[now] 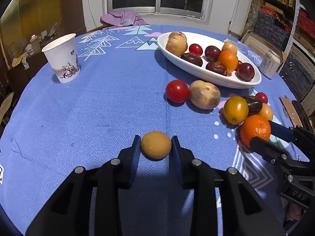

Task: Organize fruits
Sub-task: 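Grasp a tangerine with the right tool while the left tool holds the brown fruit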

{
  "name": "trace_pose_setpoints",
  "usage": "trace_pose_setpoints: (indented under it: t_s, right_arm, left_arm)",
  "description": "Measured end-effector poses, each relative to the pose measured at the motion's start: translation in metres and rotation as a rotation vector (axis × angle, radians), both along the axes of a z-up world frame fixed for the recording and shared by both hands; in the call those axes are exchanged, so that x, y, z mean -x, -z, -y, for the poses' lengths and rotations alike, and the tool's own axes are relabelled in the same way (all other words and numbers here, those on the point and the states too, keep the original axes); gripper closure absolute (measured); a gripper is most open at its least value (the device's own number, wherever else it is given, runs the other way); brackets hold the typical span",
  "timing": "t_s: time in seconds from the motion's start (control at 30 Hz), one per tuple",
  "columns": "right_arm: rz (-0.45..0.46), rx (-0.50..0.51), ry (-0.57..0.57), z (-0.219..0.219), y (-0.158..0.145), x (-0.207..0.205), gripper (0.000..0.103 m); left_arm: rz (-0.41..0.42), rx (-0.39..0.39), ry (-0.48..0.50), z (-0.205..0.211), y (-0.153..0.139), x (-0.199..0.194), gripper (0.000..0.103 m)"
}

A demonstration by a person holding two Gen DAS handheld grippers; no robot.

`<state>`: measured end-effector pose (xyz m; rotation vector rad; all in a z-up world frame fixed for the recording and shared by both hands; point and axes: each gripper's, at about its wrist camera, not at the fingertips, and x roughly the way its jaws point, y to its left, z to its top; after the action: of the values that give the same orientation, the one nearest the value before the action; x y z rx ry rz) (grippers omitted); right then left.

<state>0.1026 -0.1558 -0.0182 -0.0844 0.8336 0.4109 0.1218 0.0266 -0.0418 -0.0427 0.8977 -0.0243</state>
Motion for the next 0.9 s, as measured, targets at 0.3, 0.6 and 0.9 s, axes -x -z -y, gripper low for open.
trace_pose_setpoints:
  t_s: [0.3,0.6,0.9]
  right_arm:
    - [0.003,-0.004,-0.007,-0.0005,-0.0015,0.0022,0.057]
    - [0.001,-0.006,-0.008,-0.0002,-0.0015,0.0020,0.057]
    - [0.004,-0.010,0.011,0.0029,-0.0021,0.0018,0.058]
  left_arm:
    - [-0.001,0.025,0.038,0.0022,0.0007,-0.0005,0.056]
    - [0.005,0.036,0.039,0.0006,-0.0002,-0.0002,0.062]
    - [0.014,0.000,0.019,0.0006,-0.0025,0.0046,0.074]
